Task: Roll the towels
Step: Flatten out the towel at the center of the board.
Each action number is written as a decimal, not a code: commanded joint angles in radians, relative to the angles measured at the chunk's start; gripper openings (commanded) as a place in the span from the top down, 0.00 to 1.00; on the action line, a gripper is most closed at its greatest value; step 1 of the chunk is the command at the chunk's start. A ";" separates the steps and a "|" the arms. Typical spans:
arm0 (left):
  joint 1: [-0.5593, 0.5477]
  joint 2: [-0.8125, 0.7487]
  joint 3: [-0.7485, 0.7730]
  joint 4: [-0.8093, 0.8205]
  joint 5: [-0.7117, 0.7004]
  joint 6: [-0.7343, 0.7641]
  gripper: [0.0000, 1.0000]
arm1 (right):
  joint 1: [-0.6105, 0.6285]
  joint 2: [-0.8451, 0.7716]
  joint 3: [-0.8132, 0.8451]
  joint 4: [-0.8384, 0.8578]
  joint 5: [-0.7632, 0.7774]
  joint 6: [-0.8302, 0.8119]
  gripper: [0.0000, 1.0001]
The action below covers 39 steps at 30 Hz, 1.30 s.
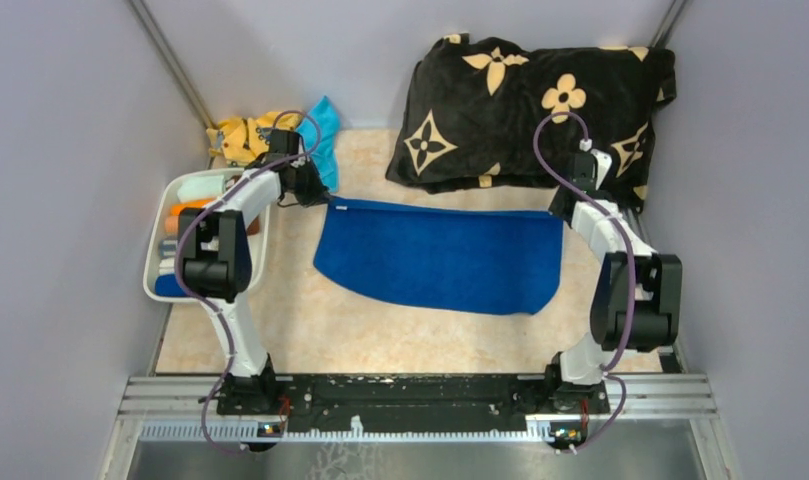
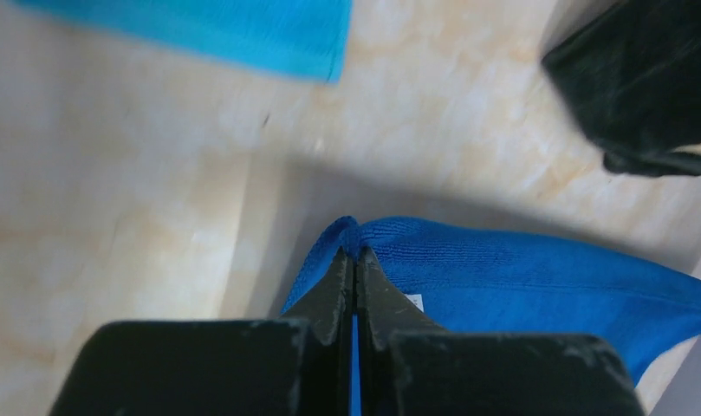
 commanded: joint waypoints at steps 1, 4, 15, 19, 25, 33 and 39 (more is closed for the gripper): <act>0.009 0.098 0.141 0.059 0.061 0.023 1.00 | -0.044 0.117 0.155 0.183 -0.079 -0.039 1.00; 0.016 0.133 0.173 0.064 0.057 0.034 1.00 | -0.059 0.207 0.219 0.153 -0.124 -0.033 1.00; 0.019 -0.198 0.044 0.099 0.044 0.086 1.00 | -0.079 -0.098 0.162 0.046 -0.344 0.004 1.00; 0.019 -0.403 0.003 0.115 0.036 0.113 1.00 | -0.079 -0.261 0.156 -0.004 -0.353 -0.017 1.00; 0.019 -0.668 -0.054 0.024 -0.083 0.106 1.00 | -0.079 -0.468 0.169 -0.143 -0.322 -0.065 1.00; 0.018 -1.094 -0.217 -0.133 -0.238 0.016 1.00 | -0.023 -0.781 0.124 -0.278 -0.337 -0.072 1.00; 0.017 -1.106 -0.194 -0.198 -0.207 0.027 1.00 | 0.007 -0.817 0.137 -0.255 -0.322 -0.042 1.00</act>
